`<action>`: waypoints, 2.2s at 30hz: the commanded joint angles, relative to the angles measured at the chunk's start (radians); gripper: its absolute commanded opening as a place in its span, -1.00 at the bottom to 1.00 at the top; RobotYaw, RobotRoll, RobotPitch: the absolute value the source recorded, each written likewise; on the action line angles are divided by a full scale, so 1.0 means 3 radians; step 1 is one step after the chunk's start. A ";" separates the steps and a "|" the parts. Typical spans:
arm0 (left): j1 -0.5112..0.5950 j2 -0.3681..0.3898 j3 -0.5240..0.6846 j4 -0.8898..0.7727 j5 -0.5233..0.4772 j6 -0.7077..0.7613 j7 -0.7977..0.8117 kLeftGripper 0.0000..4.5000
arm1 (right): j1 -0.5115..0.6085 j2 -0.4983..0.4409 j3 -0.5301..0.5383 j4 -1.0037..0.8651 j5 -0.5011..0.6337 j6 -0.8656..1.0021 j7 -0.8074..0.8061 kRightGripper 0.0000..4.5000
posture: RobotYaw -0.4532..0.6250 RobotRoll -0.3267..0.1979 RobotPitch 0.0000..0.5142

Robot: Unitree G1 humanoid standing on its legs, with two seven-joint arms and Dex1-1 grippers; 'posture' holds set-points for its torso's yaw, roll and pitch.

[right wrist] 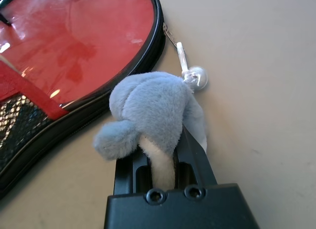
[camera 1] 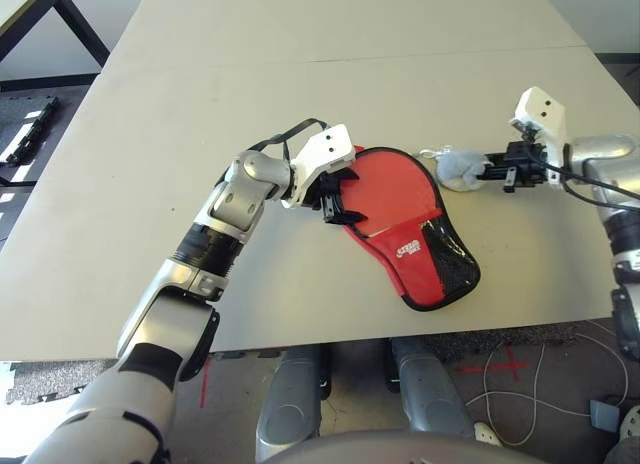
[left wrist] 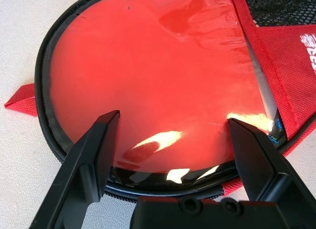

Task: Store the ping-pong paddle in its case and zip it.

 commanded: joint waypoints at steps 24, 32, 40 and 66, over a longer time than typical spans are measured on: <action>0.0046 -0.0151 -0.0287 0.0180 0.0181 0.0074 -0.0003 1.00 | 0.0676 -0.0977 0.0260 -0.1239 0.0822 0.0908 0.0826 -0.87 | -0.37 0.25 -0.23; 0.0020 -0.0170 -0.0293 0.0227 0.0192 0.0054 -0.0002 1.00 | 0.0970 -0.1461 0.0541 -0.1632 0.1344 0.1040 0.0826 -0.87 | -0.39 0.25 -0.24; 0.0003 -0.0177 -0.0287 0.0277 0.0201 0.0020 0.0005 1.00 | 0.1247 -0.1927 0.0776 -0.1924 0.1701 0.1016 0.0826 -0.87 | -0.40 0.25 -0.24; -0.0054 -0.0223 -0.0289 0.0418 0.0215 -0.0079 0.0043 1.00 | 0.1672 -0.2431 0.1014 -0.2039 0.1871 0.0675 0.0826 -0.56 | -0.41 0.25 -0.29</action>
